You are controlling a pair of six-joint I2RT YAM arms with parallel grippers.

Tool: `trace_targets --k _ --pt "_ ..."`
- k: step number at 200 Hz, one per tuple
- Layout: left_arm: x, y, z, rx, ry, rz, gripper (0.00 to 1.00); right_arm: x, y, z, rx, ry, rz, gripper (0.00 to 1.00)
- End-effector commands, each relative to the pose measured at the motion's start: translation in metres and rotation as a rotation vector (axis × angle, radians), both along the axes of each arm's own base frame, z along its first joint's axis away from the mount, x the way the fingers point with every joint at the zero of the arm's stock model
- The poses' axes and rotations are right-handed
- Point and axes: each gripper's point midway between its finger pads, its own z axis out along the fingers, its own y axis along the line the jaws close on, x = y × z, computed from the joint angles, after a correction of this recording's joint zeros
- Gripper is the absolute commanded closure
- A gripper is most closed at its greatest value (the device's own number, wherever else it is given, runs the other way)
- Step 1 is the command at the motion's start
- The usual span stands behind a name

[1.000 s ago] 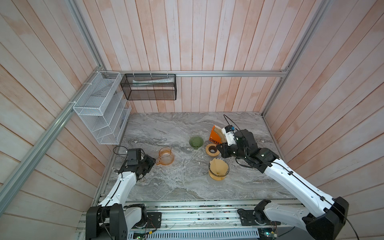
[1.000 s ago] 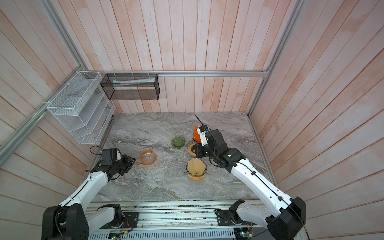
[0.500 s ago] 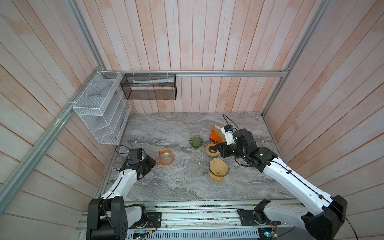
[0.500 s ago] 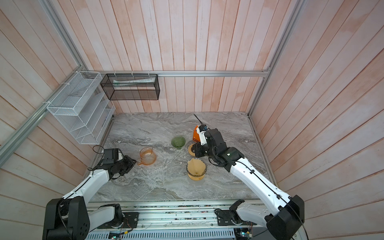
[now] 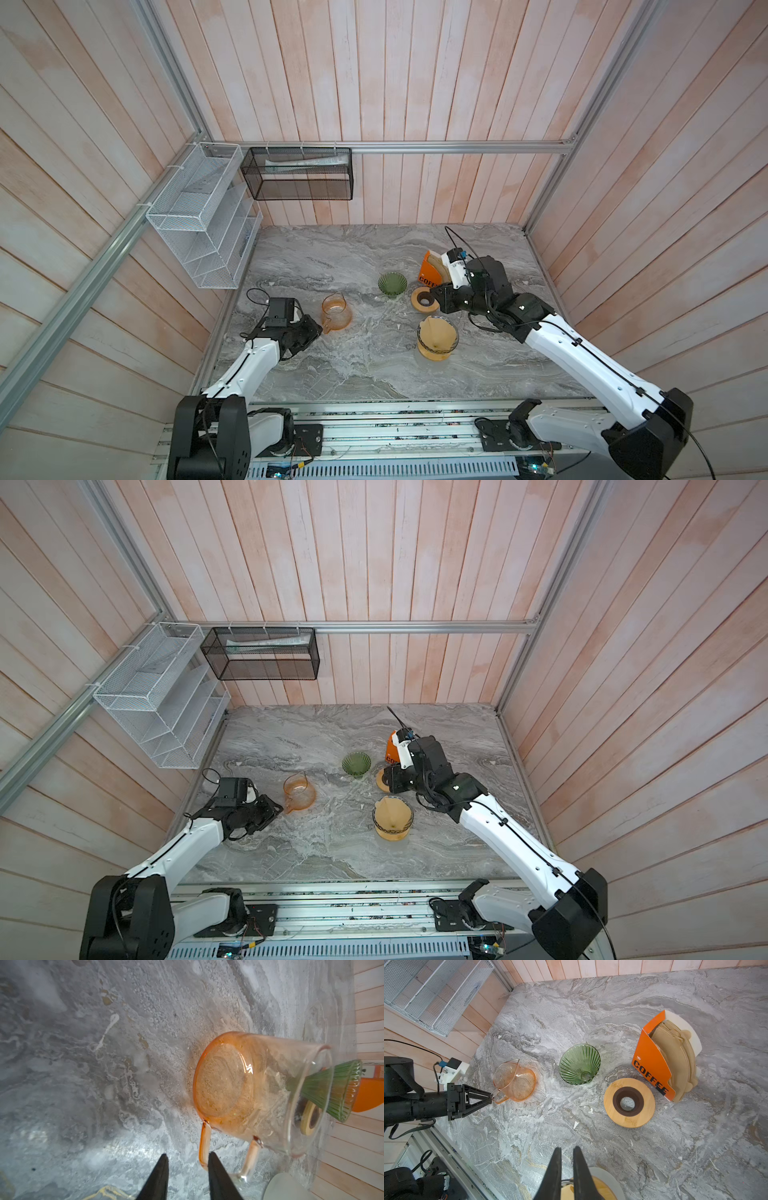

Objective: Place the coffee filter in the dripper
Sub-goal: 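Lower the left gripper over the orange glass pitcher handle while right gripper holds still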

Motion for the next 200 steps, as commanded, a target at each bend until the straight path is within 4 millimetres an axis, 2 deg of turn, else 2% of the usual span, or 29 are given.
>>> trace_targets --k 1,43,80,111,157,200 --pt "0.001 0.002 0.021 0.069 -0.048 -0.035 0.65 0.0 0.001 0.016 0.036 -0.022 0.0 0.86" --pt "-0.001 -0.013 0.046 0.136 -0.129 -0.121 0.55 -0.001 0.002 0.016 0.051 -0.019 0.004 0.86" --pt "0.0 -0.02 0.039 0.247 -0.138 -0.204 0.49 -0.003 0.004 0.018 0.061 -0.02 0.013 0.86" --pt "0.005 -0.016 0.033 0.296 -0.131 -0.187 0.51 -0.004 0.003 0.019 0.062 -0.022 0.011 0.86" --pt "0.013 -0.021 0.028 0.337 -0.14 -0.202 0.59 -0.004 0.004 0.019 0.062 -0.023 0.019 0.86" --pt "0.019 -0.026 0.024 0.399 -0.15 -0.221 0.62 -0.003 0.005 0.019 0.059 -0.021 0.025 0.86"
